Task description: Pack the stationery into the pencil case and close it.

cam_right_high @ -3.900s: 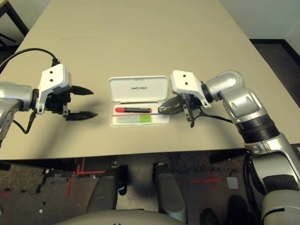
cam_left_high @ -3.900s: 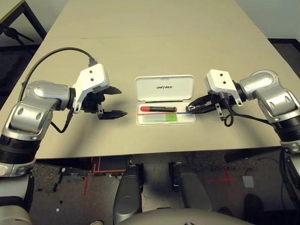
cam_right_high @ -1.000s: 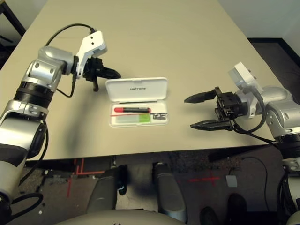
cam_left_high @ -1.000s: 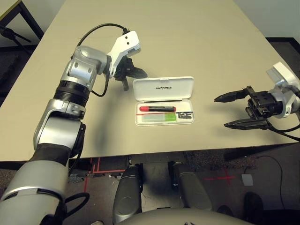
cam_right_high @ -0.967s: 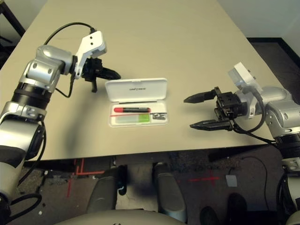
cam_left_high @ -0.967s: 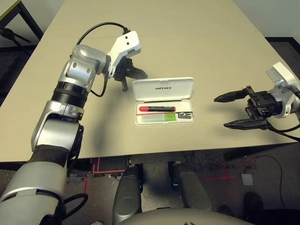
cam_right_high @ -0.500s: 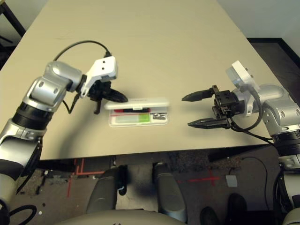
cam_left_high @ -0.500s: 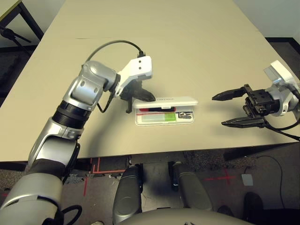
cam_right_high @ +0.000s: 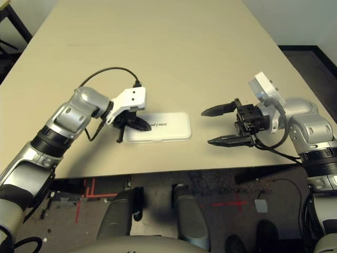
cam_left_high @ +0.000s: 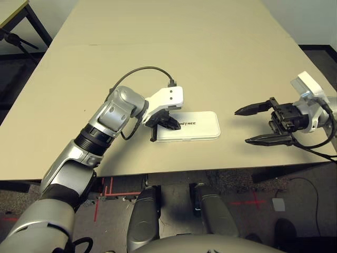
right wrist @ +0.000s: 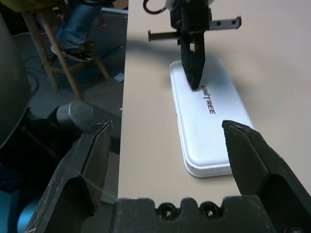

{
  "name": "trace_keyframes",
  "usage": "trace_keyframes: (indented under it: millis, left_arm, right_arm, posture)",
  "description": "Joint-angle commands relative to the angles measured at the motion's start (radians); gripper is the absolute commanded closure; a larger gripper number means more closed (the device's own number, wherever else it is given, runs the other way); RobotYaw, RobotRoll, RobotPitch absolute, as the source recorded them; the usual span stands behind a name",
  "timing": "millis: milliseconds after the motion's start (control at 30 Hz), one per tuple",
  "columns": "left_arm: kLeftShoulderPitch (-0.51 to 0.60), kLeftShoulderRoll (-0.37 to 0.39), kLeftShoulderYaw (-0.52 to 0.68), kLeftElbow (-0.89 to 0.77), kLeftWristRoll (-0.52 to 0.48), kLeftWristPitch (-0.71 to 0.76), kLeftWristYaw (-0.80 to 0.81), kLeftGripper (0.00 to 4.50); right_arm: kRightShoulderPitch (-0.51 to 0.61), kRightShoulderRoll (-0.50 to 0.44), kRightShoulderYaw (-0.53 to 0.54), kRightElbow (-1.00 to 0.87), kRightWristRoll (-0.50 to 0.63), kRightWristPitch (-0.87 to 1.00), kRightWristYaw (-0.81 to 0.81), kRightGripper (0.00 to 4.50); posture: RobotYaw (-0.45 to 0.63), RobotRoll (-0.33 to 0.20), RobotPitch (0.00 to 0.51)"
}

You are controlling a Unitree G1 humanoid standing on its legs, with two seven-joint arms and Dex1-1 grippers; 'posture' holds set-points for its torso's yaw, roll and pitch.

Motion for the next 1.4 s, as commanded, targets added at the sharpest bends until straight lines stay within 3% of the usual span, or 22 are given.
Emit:
trace_keyframes:
  millis: [33, 100, 167, 333, 500, 533, 733, 833, 967, 1400]
  left_arm:
    - [0.033, -0.004, -0.048, 0.048, 0.03, 0.025, 0.01, 4.48]
    - [0.031, -0.011, -0.019, 0.04, 0.014, 0.031, 0.025, 4.48]
    - [0.03, -0.018, 0.016, 0.026, -0.003, 0.049, 0.044, 3.9]
    - [0.031, -0.036, 0.13, 0.001, -0.045, 0.093, 0.142, 2.1]
    - [0.047, -0.078, 0.353, 0.024, -0.071, 0.077, 0.399, 0.19]
    - [0.049, -0.088, 0.403, 0.032, -0.082, 0.075, 0.45, 0.05]
    - [0.09, -0.105, 0.645, 0.036, -0.094, -0.068, 0.74, 0.05]
    - [0.125, -0.106, 0.751, 0.06, -0.098, -0.169, 0.865, 0.05]
    - [0.178, -0.115, 0.841, 0.055, -0.103, -0.267, 0.997, 0.05]
    - [0.388, -0.213, 0.919, -0.015, -0.107, -0.41, 1.241, 0.05]
  right_arm:
    - [0.015, 0.02, -0.031, -0.012, -0.025, 0.019, -0.006, 0.0]
    - [0.016, 0.034, -0.042, -0.012, -0.031, 0.024, -0.019, 0.0]
    - [0.014, 0.05, -0.054, -0.013, -0.034, 0.035, -0.039, 0.0]
    - [0.01, 0.097, -0.087, -0.024, -0.041, 0.069, -0.108, 0.0]
    - [0.007, 0.172, -0.141, -0.022, -0.06, 0.077, -0.266, 0.0]
    - [0.002, 0.191, -0.156, -0.02, -0.053, 0.086, -0.301, 0.0]
    - [-0.058, 0.277, -0.217, 0.067, -0.157, 0.051, -0.585, 0.0]
    - [-0.112, 0.306, -0.248, 0.16, -0.234, 0.093, -0.815, 0.0]
    - [-0.158, 0.35, -0.309, 0.25, -0.274, 0.063, -1.01, 0.0]
    - [-0.193, 0.399, -0.381, 0.461, -0.384, -0.116, -1.329, 0.0]
  posture:
    - [-0.1, 0.0, 0.174]
    - [-0.09, 0.0, 0.175]
    - [-0.09, 0.0, 0.176]
    - [-0.08, 0.0, 0.179]
    - [-0.07, 0.0, 0.18]
    - [-0.07, 0.0, 0.179]
    - [-0.06, 0.0, 0.174]
    - [-0.05, 0.0, 0.168]
    - [-0.05, 0.0, 0.162]
    - [-0.05, 0.0, 0.162]
